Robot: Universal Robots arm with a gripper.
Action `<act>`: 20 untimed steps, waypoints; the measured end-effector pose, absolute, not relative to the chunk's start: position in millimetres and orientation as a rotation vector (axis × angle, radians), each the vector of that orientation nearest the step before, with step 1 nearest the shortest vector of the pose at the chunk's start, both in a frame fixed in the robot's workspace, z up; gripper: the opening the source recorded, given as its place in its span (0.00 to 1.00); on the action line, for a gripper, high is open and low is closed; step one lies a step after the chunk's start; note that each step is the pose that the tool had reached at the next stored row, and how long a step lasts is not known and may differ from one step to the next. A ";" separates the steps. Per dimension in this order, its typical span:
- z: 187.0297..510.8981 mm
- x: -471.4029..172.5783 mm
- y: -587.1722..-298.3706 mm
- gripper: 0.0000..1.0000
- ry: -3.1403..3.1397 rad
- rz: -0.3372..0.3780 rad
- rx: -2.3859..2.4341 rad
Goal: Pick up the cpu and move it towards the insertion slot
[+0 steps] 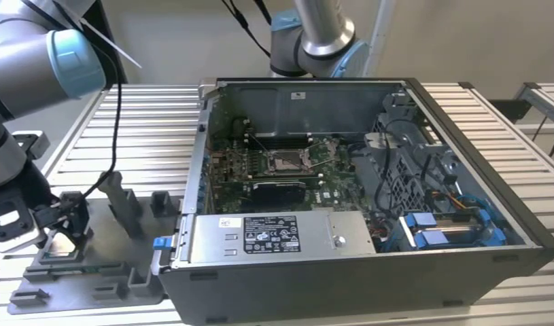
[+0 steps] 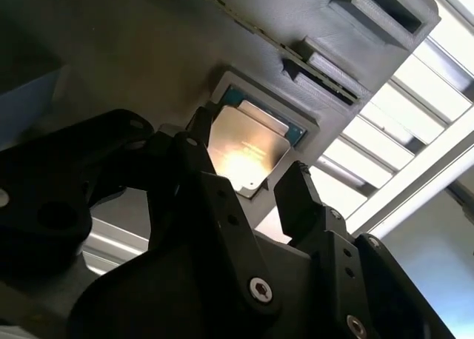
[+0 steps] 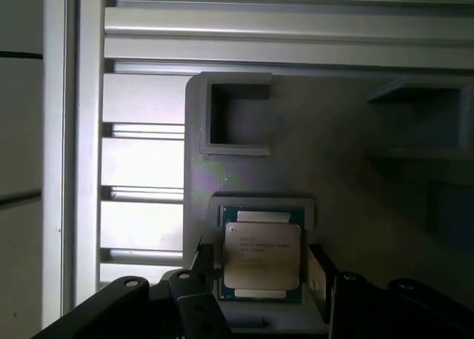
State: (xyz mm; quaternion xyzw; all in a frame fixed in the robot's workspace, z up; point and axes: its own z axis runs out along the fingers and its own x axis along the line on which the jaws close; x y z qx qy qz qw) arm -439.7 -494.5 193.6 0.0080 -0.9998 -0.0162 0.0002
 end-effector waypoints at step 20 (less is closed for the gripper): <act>187.1 -439.6 -494.5 1.00 -3.140 -0.051 0.040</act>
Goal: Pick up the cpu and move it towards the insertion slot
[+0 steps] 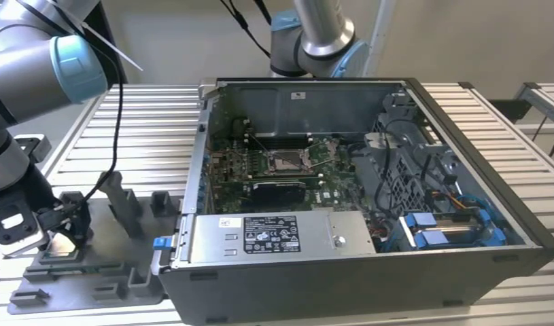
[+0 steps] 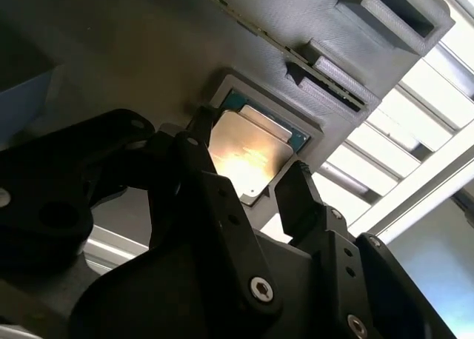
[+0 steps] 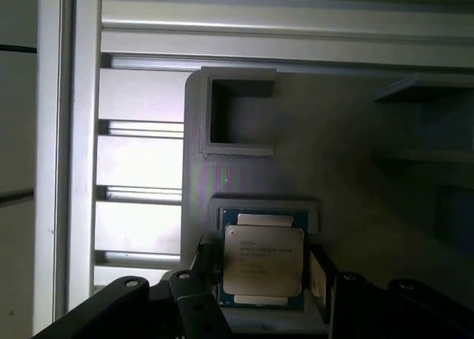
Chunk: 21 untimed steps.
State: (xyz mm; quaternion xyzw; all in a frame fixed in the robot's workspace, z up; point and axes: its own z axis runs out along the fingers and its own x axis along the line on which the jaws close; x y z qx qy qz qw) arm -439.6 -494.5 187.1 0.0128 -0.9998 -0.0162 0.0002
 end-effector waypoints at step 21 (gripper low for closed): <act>204.7 -439.7 -494.4 0.00 -3.140 -0.051 0.042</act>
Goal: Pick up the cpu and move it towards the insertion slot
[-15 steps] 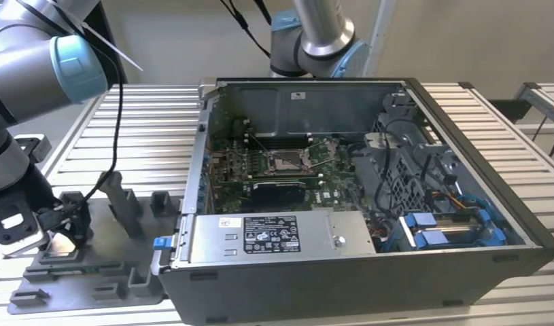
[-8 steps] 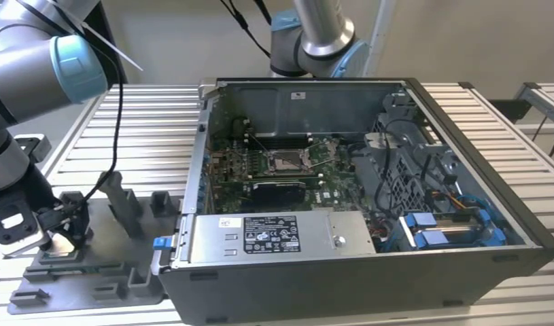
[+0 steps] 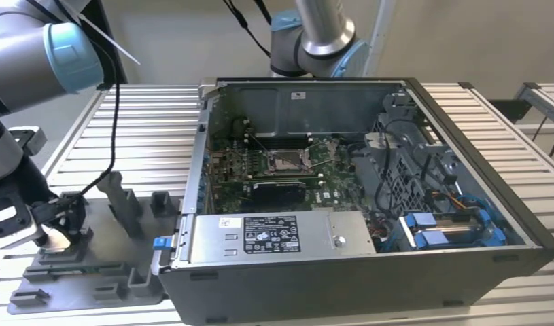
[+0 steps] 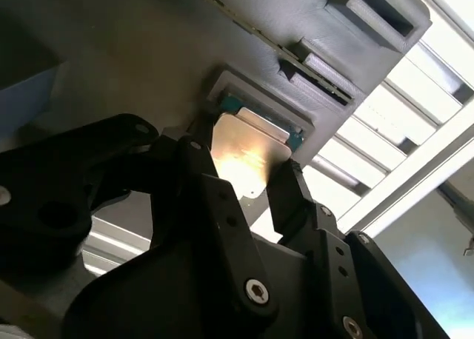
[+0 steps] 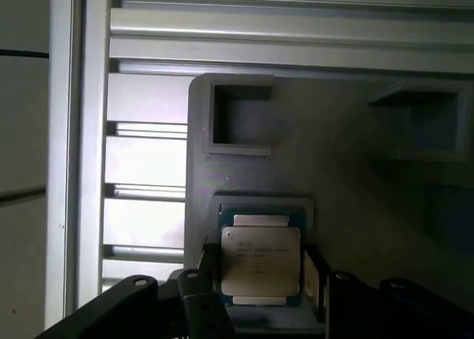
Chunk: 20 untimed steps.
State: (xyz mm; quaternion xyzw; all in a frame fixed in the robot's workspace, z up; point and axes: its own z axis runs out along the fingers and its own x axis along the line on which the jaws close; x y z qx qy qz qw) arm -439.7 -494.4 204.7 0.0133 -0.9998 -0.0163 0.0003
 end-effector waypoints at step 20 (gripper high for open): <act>295.4 -439.7 -494.5 0.00 -3.140 -0.051 0.042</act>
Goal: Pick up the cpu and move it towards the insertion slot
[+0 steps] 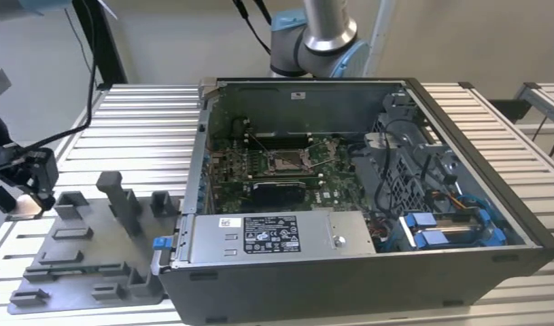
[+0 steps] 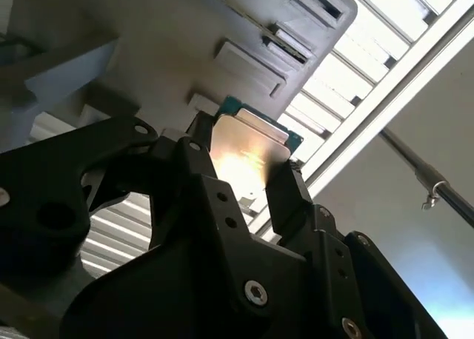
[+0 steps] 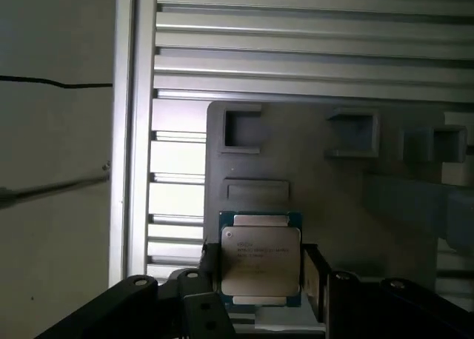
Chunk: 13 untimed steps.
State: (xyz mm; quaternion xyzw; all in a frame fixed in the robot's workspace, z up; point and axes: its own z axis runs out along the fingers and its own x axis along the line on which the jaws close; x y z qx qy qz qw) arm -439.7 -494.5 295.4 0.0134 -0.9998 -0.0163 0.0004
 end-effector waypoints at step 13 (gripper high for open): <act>354.8 -439.6 -494.5 0.00 -3.140 -0.051 0.042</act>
